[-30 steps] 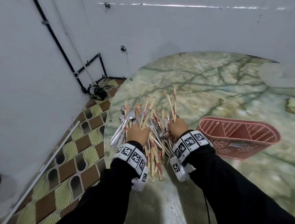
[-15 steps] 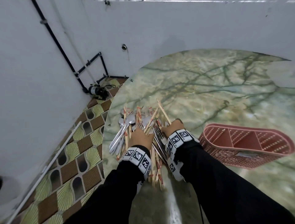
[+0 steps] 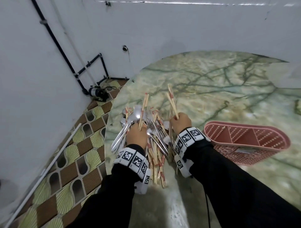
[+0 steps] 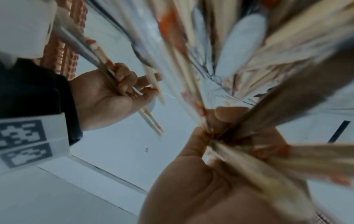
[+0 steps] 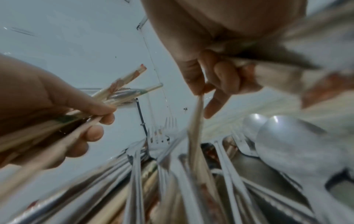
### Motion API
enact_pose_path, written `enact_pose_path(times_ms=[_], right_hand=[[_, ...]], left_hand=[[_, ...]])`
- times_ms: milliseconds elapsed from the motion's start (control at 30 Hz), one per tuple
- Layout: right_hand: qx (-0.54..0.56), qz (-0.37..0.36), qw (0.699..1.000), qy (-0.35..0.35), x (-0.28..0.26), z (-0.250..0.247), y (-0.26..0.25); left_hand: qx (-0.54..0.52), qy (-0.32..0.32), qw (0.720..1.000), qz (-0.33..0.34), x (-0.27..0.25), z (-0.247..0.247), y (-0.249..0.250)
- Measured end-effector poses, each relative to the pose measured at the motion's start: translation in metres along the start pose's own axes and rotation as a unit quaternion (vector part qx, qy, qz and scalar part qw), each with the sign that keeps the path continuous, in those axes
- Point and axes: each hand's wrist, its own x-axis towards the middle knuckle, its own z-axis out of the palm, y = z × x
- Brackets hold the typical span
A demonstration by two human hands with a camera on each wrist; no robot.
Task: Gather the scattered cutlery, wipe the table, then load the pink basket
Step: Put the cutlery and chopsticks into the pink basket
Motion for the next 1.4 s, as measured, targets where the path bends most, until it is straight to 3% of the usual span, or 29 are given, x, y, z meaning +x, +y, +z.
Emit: enact_pose_path(times_ms=[233,333,467,667,833,1200,1400], right_hand=[[0.143,-0.132,0.975,0.103,-0.014,-0.009,-0.012],[0.147,-0.156,0.971,0.104,-0.017,-0.01,-0.013],[0.065,-0.111,0.991,0.026,-0.021,-0.004,0.001],[-0.06,-0.018,0.994,-0.093,-0.038,0.006,0.031],[-0.068,0.027,0.991,-0.108,-0.044,0.003,0.033],[-0.138,0.058,0.978,-0.142,-0.047,0.004,0.046],[-0.088,0.062,0.984,-0.144,-0.046,0.001,0.051]], left_hand=[[-0.017,0.018,1.0,-0.017,-0.01,0.011,0.009],[-0.007,0.004,0.999,-0.044,-0.017,0.021,0.008],[0.072,-0.007,0.994,-0.078,-0.017,0.032,0.003],[0.147,-0.018,0.988,-0.042,-0.018,0.034,0.002],[0.184,-0.027,0.982,-0.025,-0.017,0.037,0.002],[0.136,-0.042,0.989,-0.049,-0.018,0.032,-0.002],[0.099,-0.056,0.992,-0.052,-0.022,0.023,-0.004]])
